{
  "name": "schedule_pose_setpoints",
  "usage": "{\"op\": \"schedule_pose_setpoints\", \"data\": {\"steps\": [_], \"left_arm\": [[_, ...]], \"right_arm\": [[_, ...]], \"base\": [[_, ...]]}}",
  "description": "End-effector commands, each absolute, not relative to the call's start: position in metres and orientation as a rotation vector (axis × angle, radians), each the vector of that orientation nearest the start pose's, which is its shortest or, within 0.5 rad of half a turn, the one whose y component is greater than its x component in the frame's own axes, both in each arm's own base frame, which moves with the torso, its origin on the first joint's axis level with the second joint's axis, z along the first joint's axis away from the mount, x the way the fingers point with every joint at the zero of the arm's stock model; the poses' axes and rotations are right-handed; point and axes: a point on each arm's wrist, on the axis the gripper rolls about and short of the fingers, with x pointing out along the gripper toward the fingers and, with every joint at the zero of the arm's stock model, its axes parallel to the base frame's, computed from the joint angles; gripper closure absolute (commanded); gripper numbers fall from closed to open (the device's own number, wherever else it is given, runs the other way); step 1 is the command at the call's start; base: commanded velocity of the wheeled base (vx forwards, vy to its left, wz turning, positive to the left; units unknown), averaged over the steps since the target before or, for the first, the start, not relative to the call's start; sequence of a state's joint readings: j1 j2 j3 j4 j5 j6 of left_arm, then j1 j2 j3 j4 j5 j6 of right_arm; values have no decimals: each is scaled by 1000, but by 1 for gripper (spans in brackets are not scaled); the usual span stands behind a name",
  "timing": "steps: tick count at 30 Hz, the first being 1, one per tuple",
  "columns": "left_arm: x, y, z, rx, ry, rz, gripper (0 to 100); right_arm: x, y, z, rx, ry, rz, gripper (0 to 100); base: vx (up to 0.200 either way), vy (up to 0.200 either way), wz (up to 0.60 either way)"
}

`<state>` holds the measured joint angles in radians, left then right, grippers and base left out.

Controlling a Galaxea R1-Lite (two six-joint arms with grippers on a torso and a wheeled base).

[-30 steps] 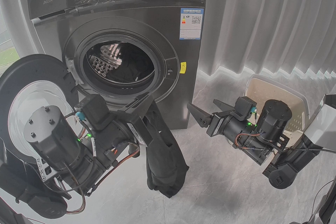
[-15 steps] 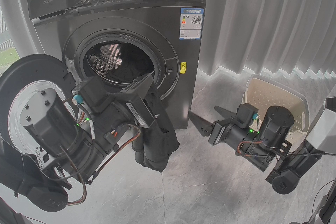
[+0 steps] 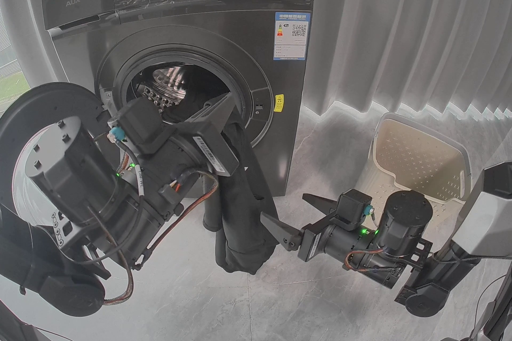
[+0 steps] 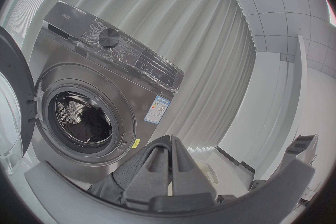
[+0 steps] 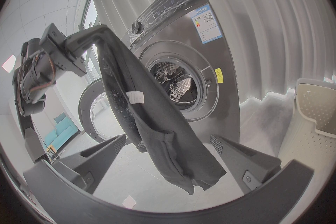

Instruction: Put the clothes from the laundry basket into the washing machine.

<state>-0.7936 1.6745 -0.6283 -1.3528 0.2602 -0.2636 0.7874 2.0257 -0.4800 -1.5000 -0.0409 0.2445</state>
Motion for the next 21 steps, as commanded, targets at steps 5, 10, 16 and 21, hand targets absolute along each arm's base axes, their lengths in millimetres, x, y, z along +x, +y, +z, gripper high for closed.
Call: {"op": "schedule_pose_setpoints", "data": {"steps": [5,10,16,21], "left_arm": [[197,-196,222,-423,-213,-575,100],[194,-193,227,-432,-228,-576,100],[192,-192,229,-436,-231,-581,100],[190,-194,230,-439,-233,-591,100]], "right_arm": [[238,240,67,202,156,744,0],[245,249,61,206,148,747,0],[256,256,56,212,137,739,0],[265,262,49,216,129,735,0]], "base": [[0,0,0],[0,0,0],[0,0,0],[0,0,0]]}}
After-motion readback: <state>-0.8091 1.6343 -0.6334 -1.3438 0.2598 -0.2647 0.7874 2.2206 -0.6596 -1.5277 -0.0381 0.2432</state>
